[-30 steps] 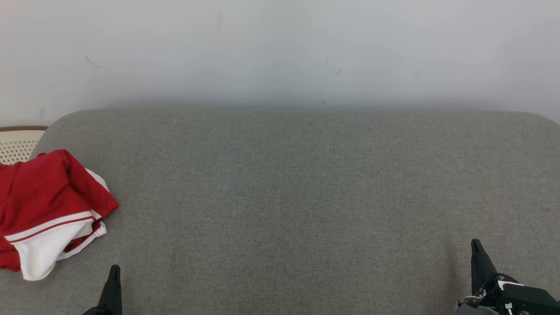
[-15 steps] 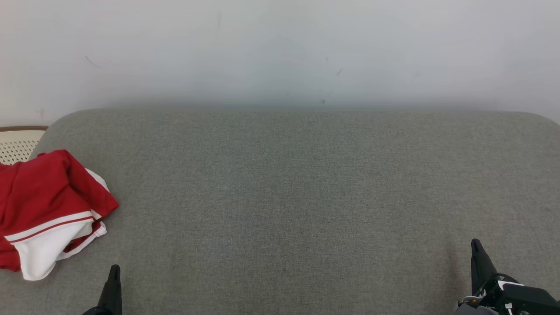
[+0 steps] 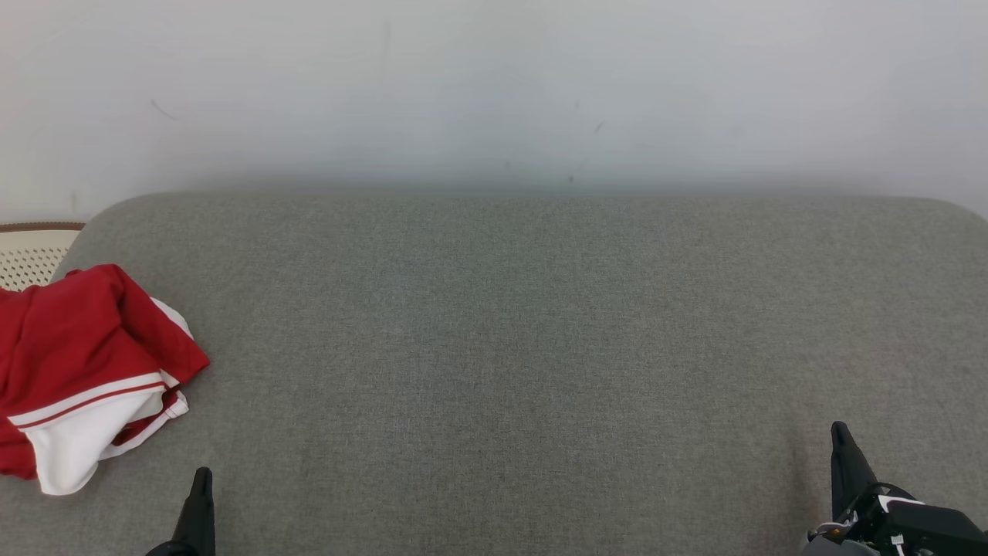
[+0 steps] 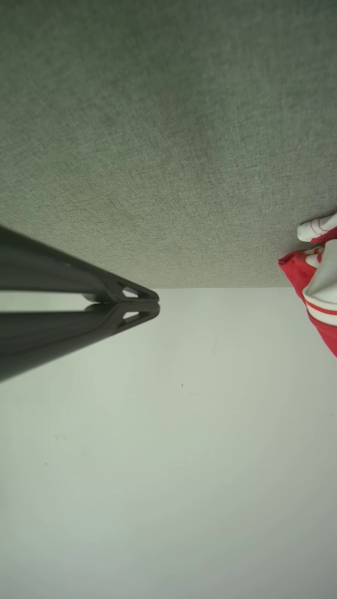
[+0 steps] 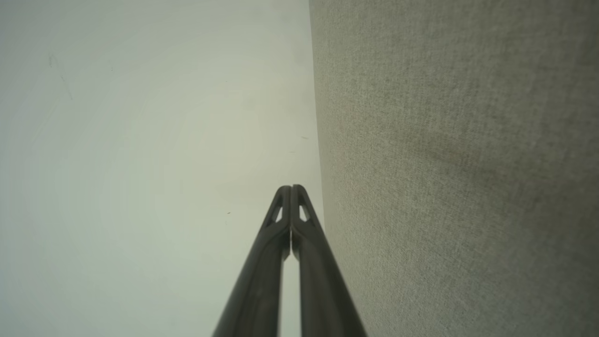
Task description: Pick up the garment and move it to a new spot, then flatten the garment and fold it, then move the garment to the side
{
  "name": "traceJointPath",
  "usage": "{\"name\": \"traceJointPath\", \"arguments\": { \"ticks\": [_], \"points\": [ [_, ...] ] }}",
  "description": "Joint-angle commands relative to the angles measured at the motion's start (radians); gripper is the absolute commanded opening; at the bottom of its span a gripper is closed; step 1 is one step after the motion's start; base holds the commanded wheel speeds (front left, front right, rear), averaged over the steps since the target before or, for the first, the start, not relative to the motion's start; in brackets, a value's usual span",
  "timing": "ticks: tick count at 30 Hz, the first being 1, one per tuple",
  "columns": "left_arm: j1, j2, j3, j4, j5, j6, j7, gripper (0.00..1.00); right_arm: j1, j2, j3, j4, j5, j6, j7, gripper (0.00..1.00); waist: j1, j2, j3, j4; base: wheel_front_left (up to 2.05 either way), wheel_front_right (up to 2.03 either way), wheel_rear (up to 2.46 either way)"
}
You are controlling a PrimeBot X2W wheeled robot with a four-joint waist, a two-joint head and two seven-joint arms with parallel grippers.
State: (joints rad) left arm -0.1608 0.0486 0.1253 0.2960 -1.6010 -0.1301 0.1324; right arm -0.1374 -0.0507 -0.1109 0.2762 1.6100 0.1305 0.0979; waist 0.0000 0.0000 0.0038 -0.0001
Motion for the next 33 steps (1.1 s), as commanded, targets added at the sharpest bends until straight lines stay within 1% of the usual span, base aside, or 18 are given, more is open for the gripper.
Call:
{"name": "traceJointPath", "arguments": {
  "ticks": [1,18,19,20,21,22,24,28,33],
  "points": [
    [0.001,0.003,0.004,0.0,-0.009,-0.002,0.002,0.0,-0.006,0.001,0.001,-0.001,0.001,0.0,0.003,0.0,0.0,0.0,0.0,0.0,0.0,0.0,0.0],
    [0.001,0.003,0.004,0.0,-0.009,-0.002,0.002,0.0,-0.006,0.001,0.001,-0.001,0.001,0.0,0.003,0.0,0.0,0.0,0.0,0.0,0.0,0.0,0.0],
    [0.0,0.0,0.0,0.0,0.0,0.0,0.0,1.0,0.0,0.0,0.0,0.0,0.0,0.0,0.0,1.0,0.0,0.0,0.0,0.0,0.0,0.0,0.0],
    [0.001,-0.001,-0.001,0.003,0.0,0.0,-0.001,1.0,0.003,0.0,0.0,0.004,0.0,0.0,-0.001,1.0,0.0,0.0,0.0,0.0,0.0,0.0,0.0],
    [0.003,-0.002,-0.002,0.009,0.001,0.0,-0.001,0.0,0.006,0.001,0.001,0.009,0.0,0.0,-0.001,0.0,0.0,0.0,0.0,0.0,0.0,0.0,0.0],
    [0.011,-0.006,-0.003,0.019,0.0,0.001,-0.001,1.0,0.015,0.003,0.001,0.02,0.0,0.0,-0.001,1.0,0.0,0.0,0.0,0.0,0.0,0.0,0.0],
    [0.027,-0.011,-0.005,0.036,0.0,0.001,-0.001,1.0,0.032,0.007,0.001,0.039,0.0,0.0,-0.001,1.0,0.0,0.0,0.0,0.0,0.0,0.0,0.0],
    [0.027,-0.009,-0.016,0.026,0.014,0.001,-0.023,1.0,0.027,0.003,0.018,0.027,-0.012,0.0,-0.011,1.0,0.0,0.0,0.001,-0.001,0.0,0.0,0.0],
    [0.029,-0.006,-0.021,0.018,0.064,0.001,-0.049,1.0,0.021,-0.013,0.055,0.019,-0.04,0.0,-0.042,1.0,0.0,0.0,0.002,-0.001,0.0,0.0,0.0]
  ]
}}
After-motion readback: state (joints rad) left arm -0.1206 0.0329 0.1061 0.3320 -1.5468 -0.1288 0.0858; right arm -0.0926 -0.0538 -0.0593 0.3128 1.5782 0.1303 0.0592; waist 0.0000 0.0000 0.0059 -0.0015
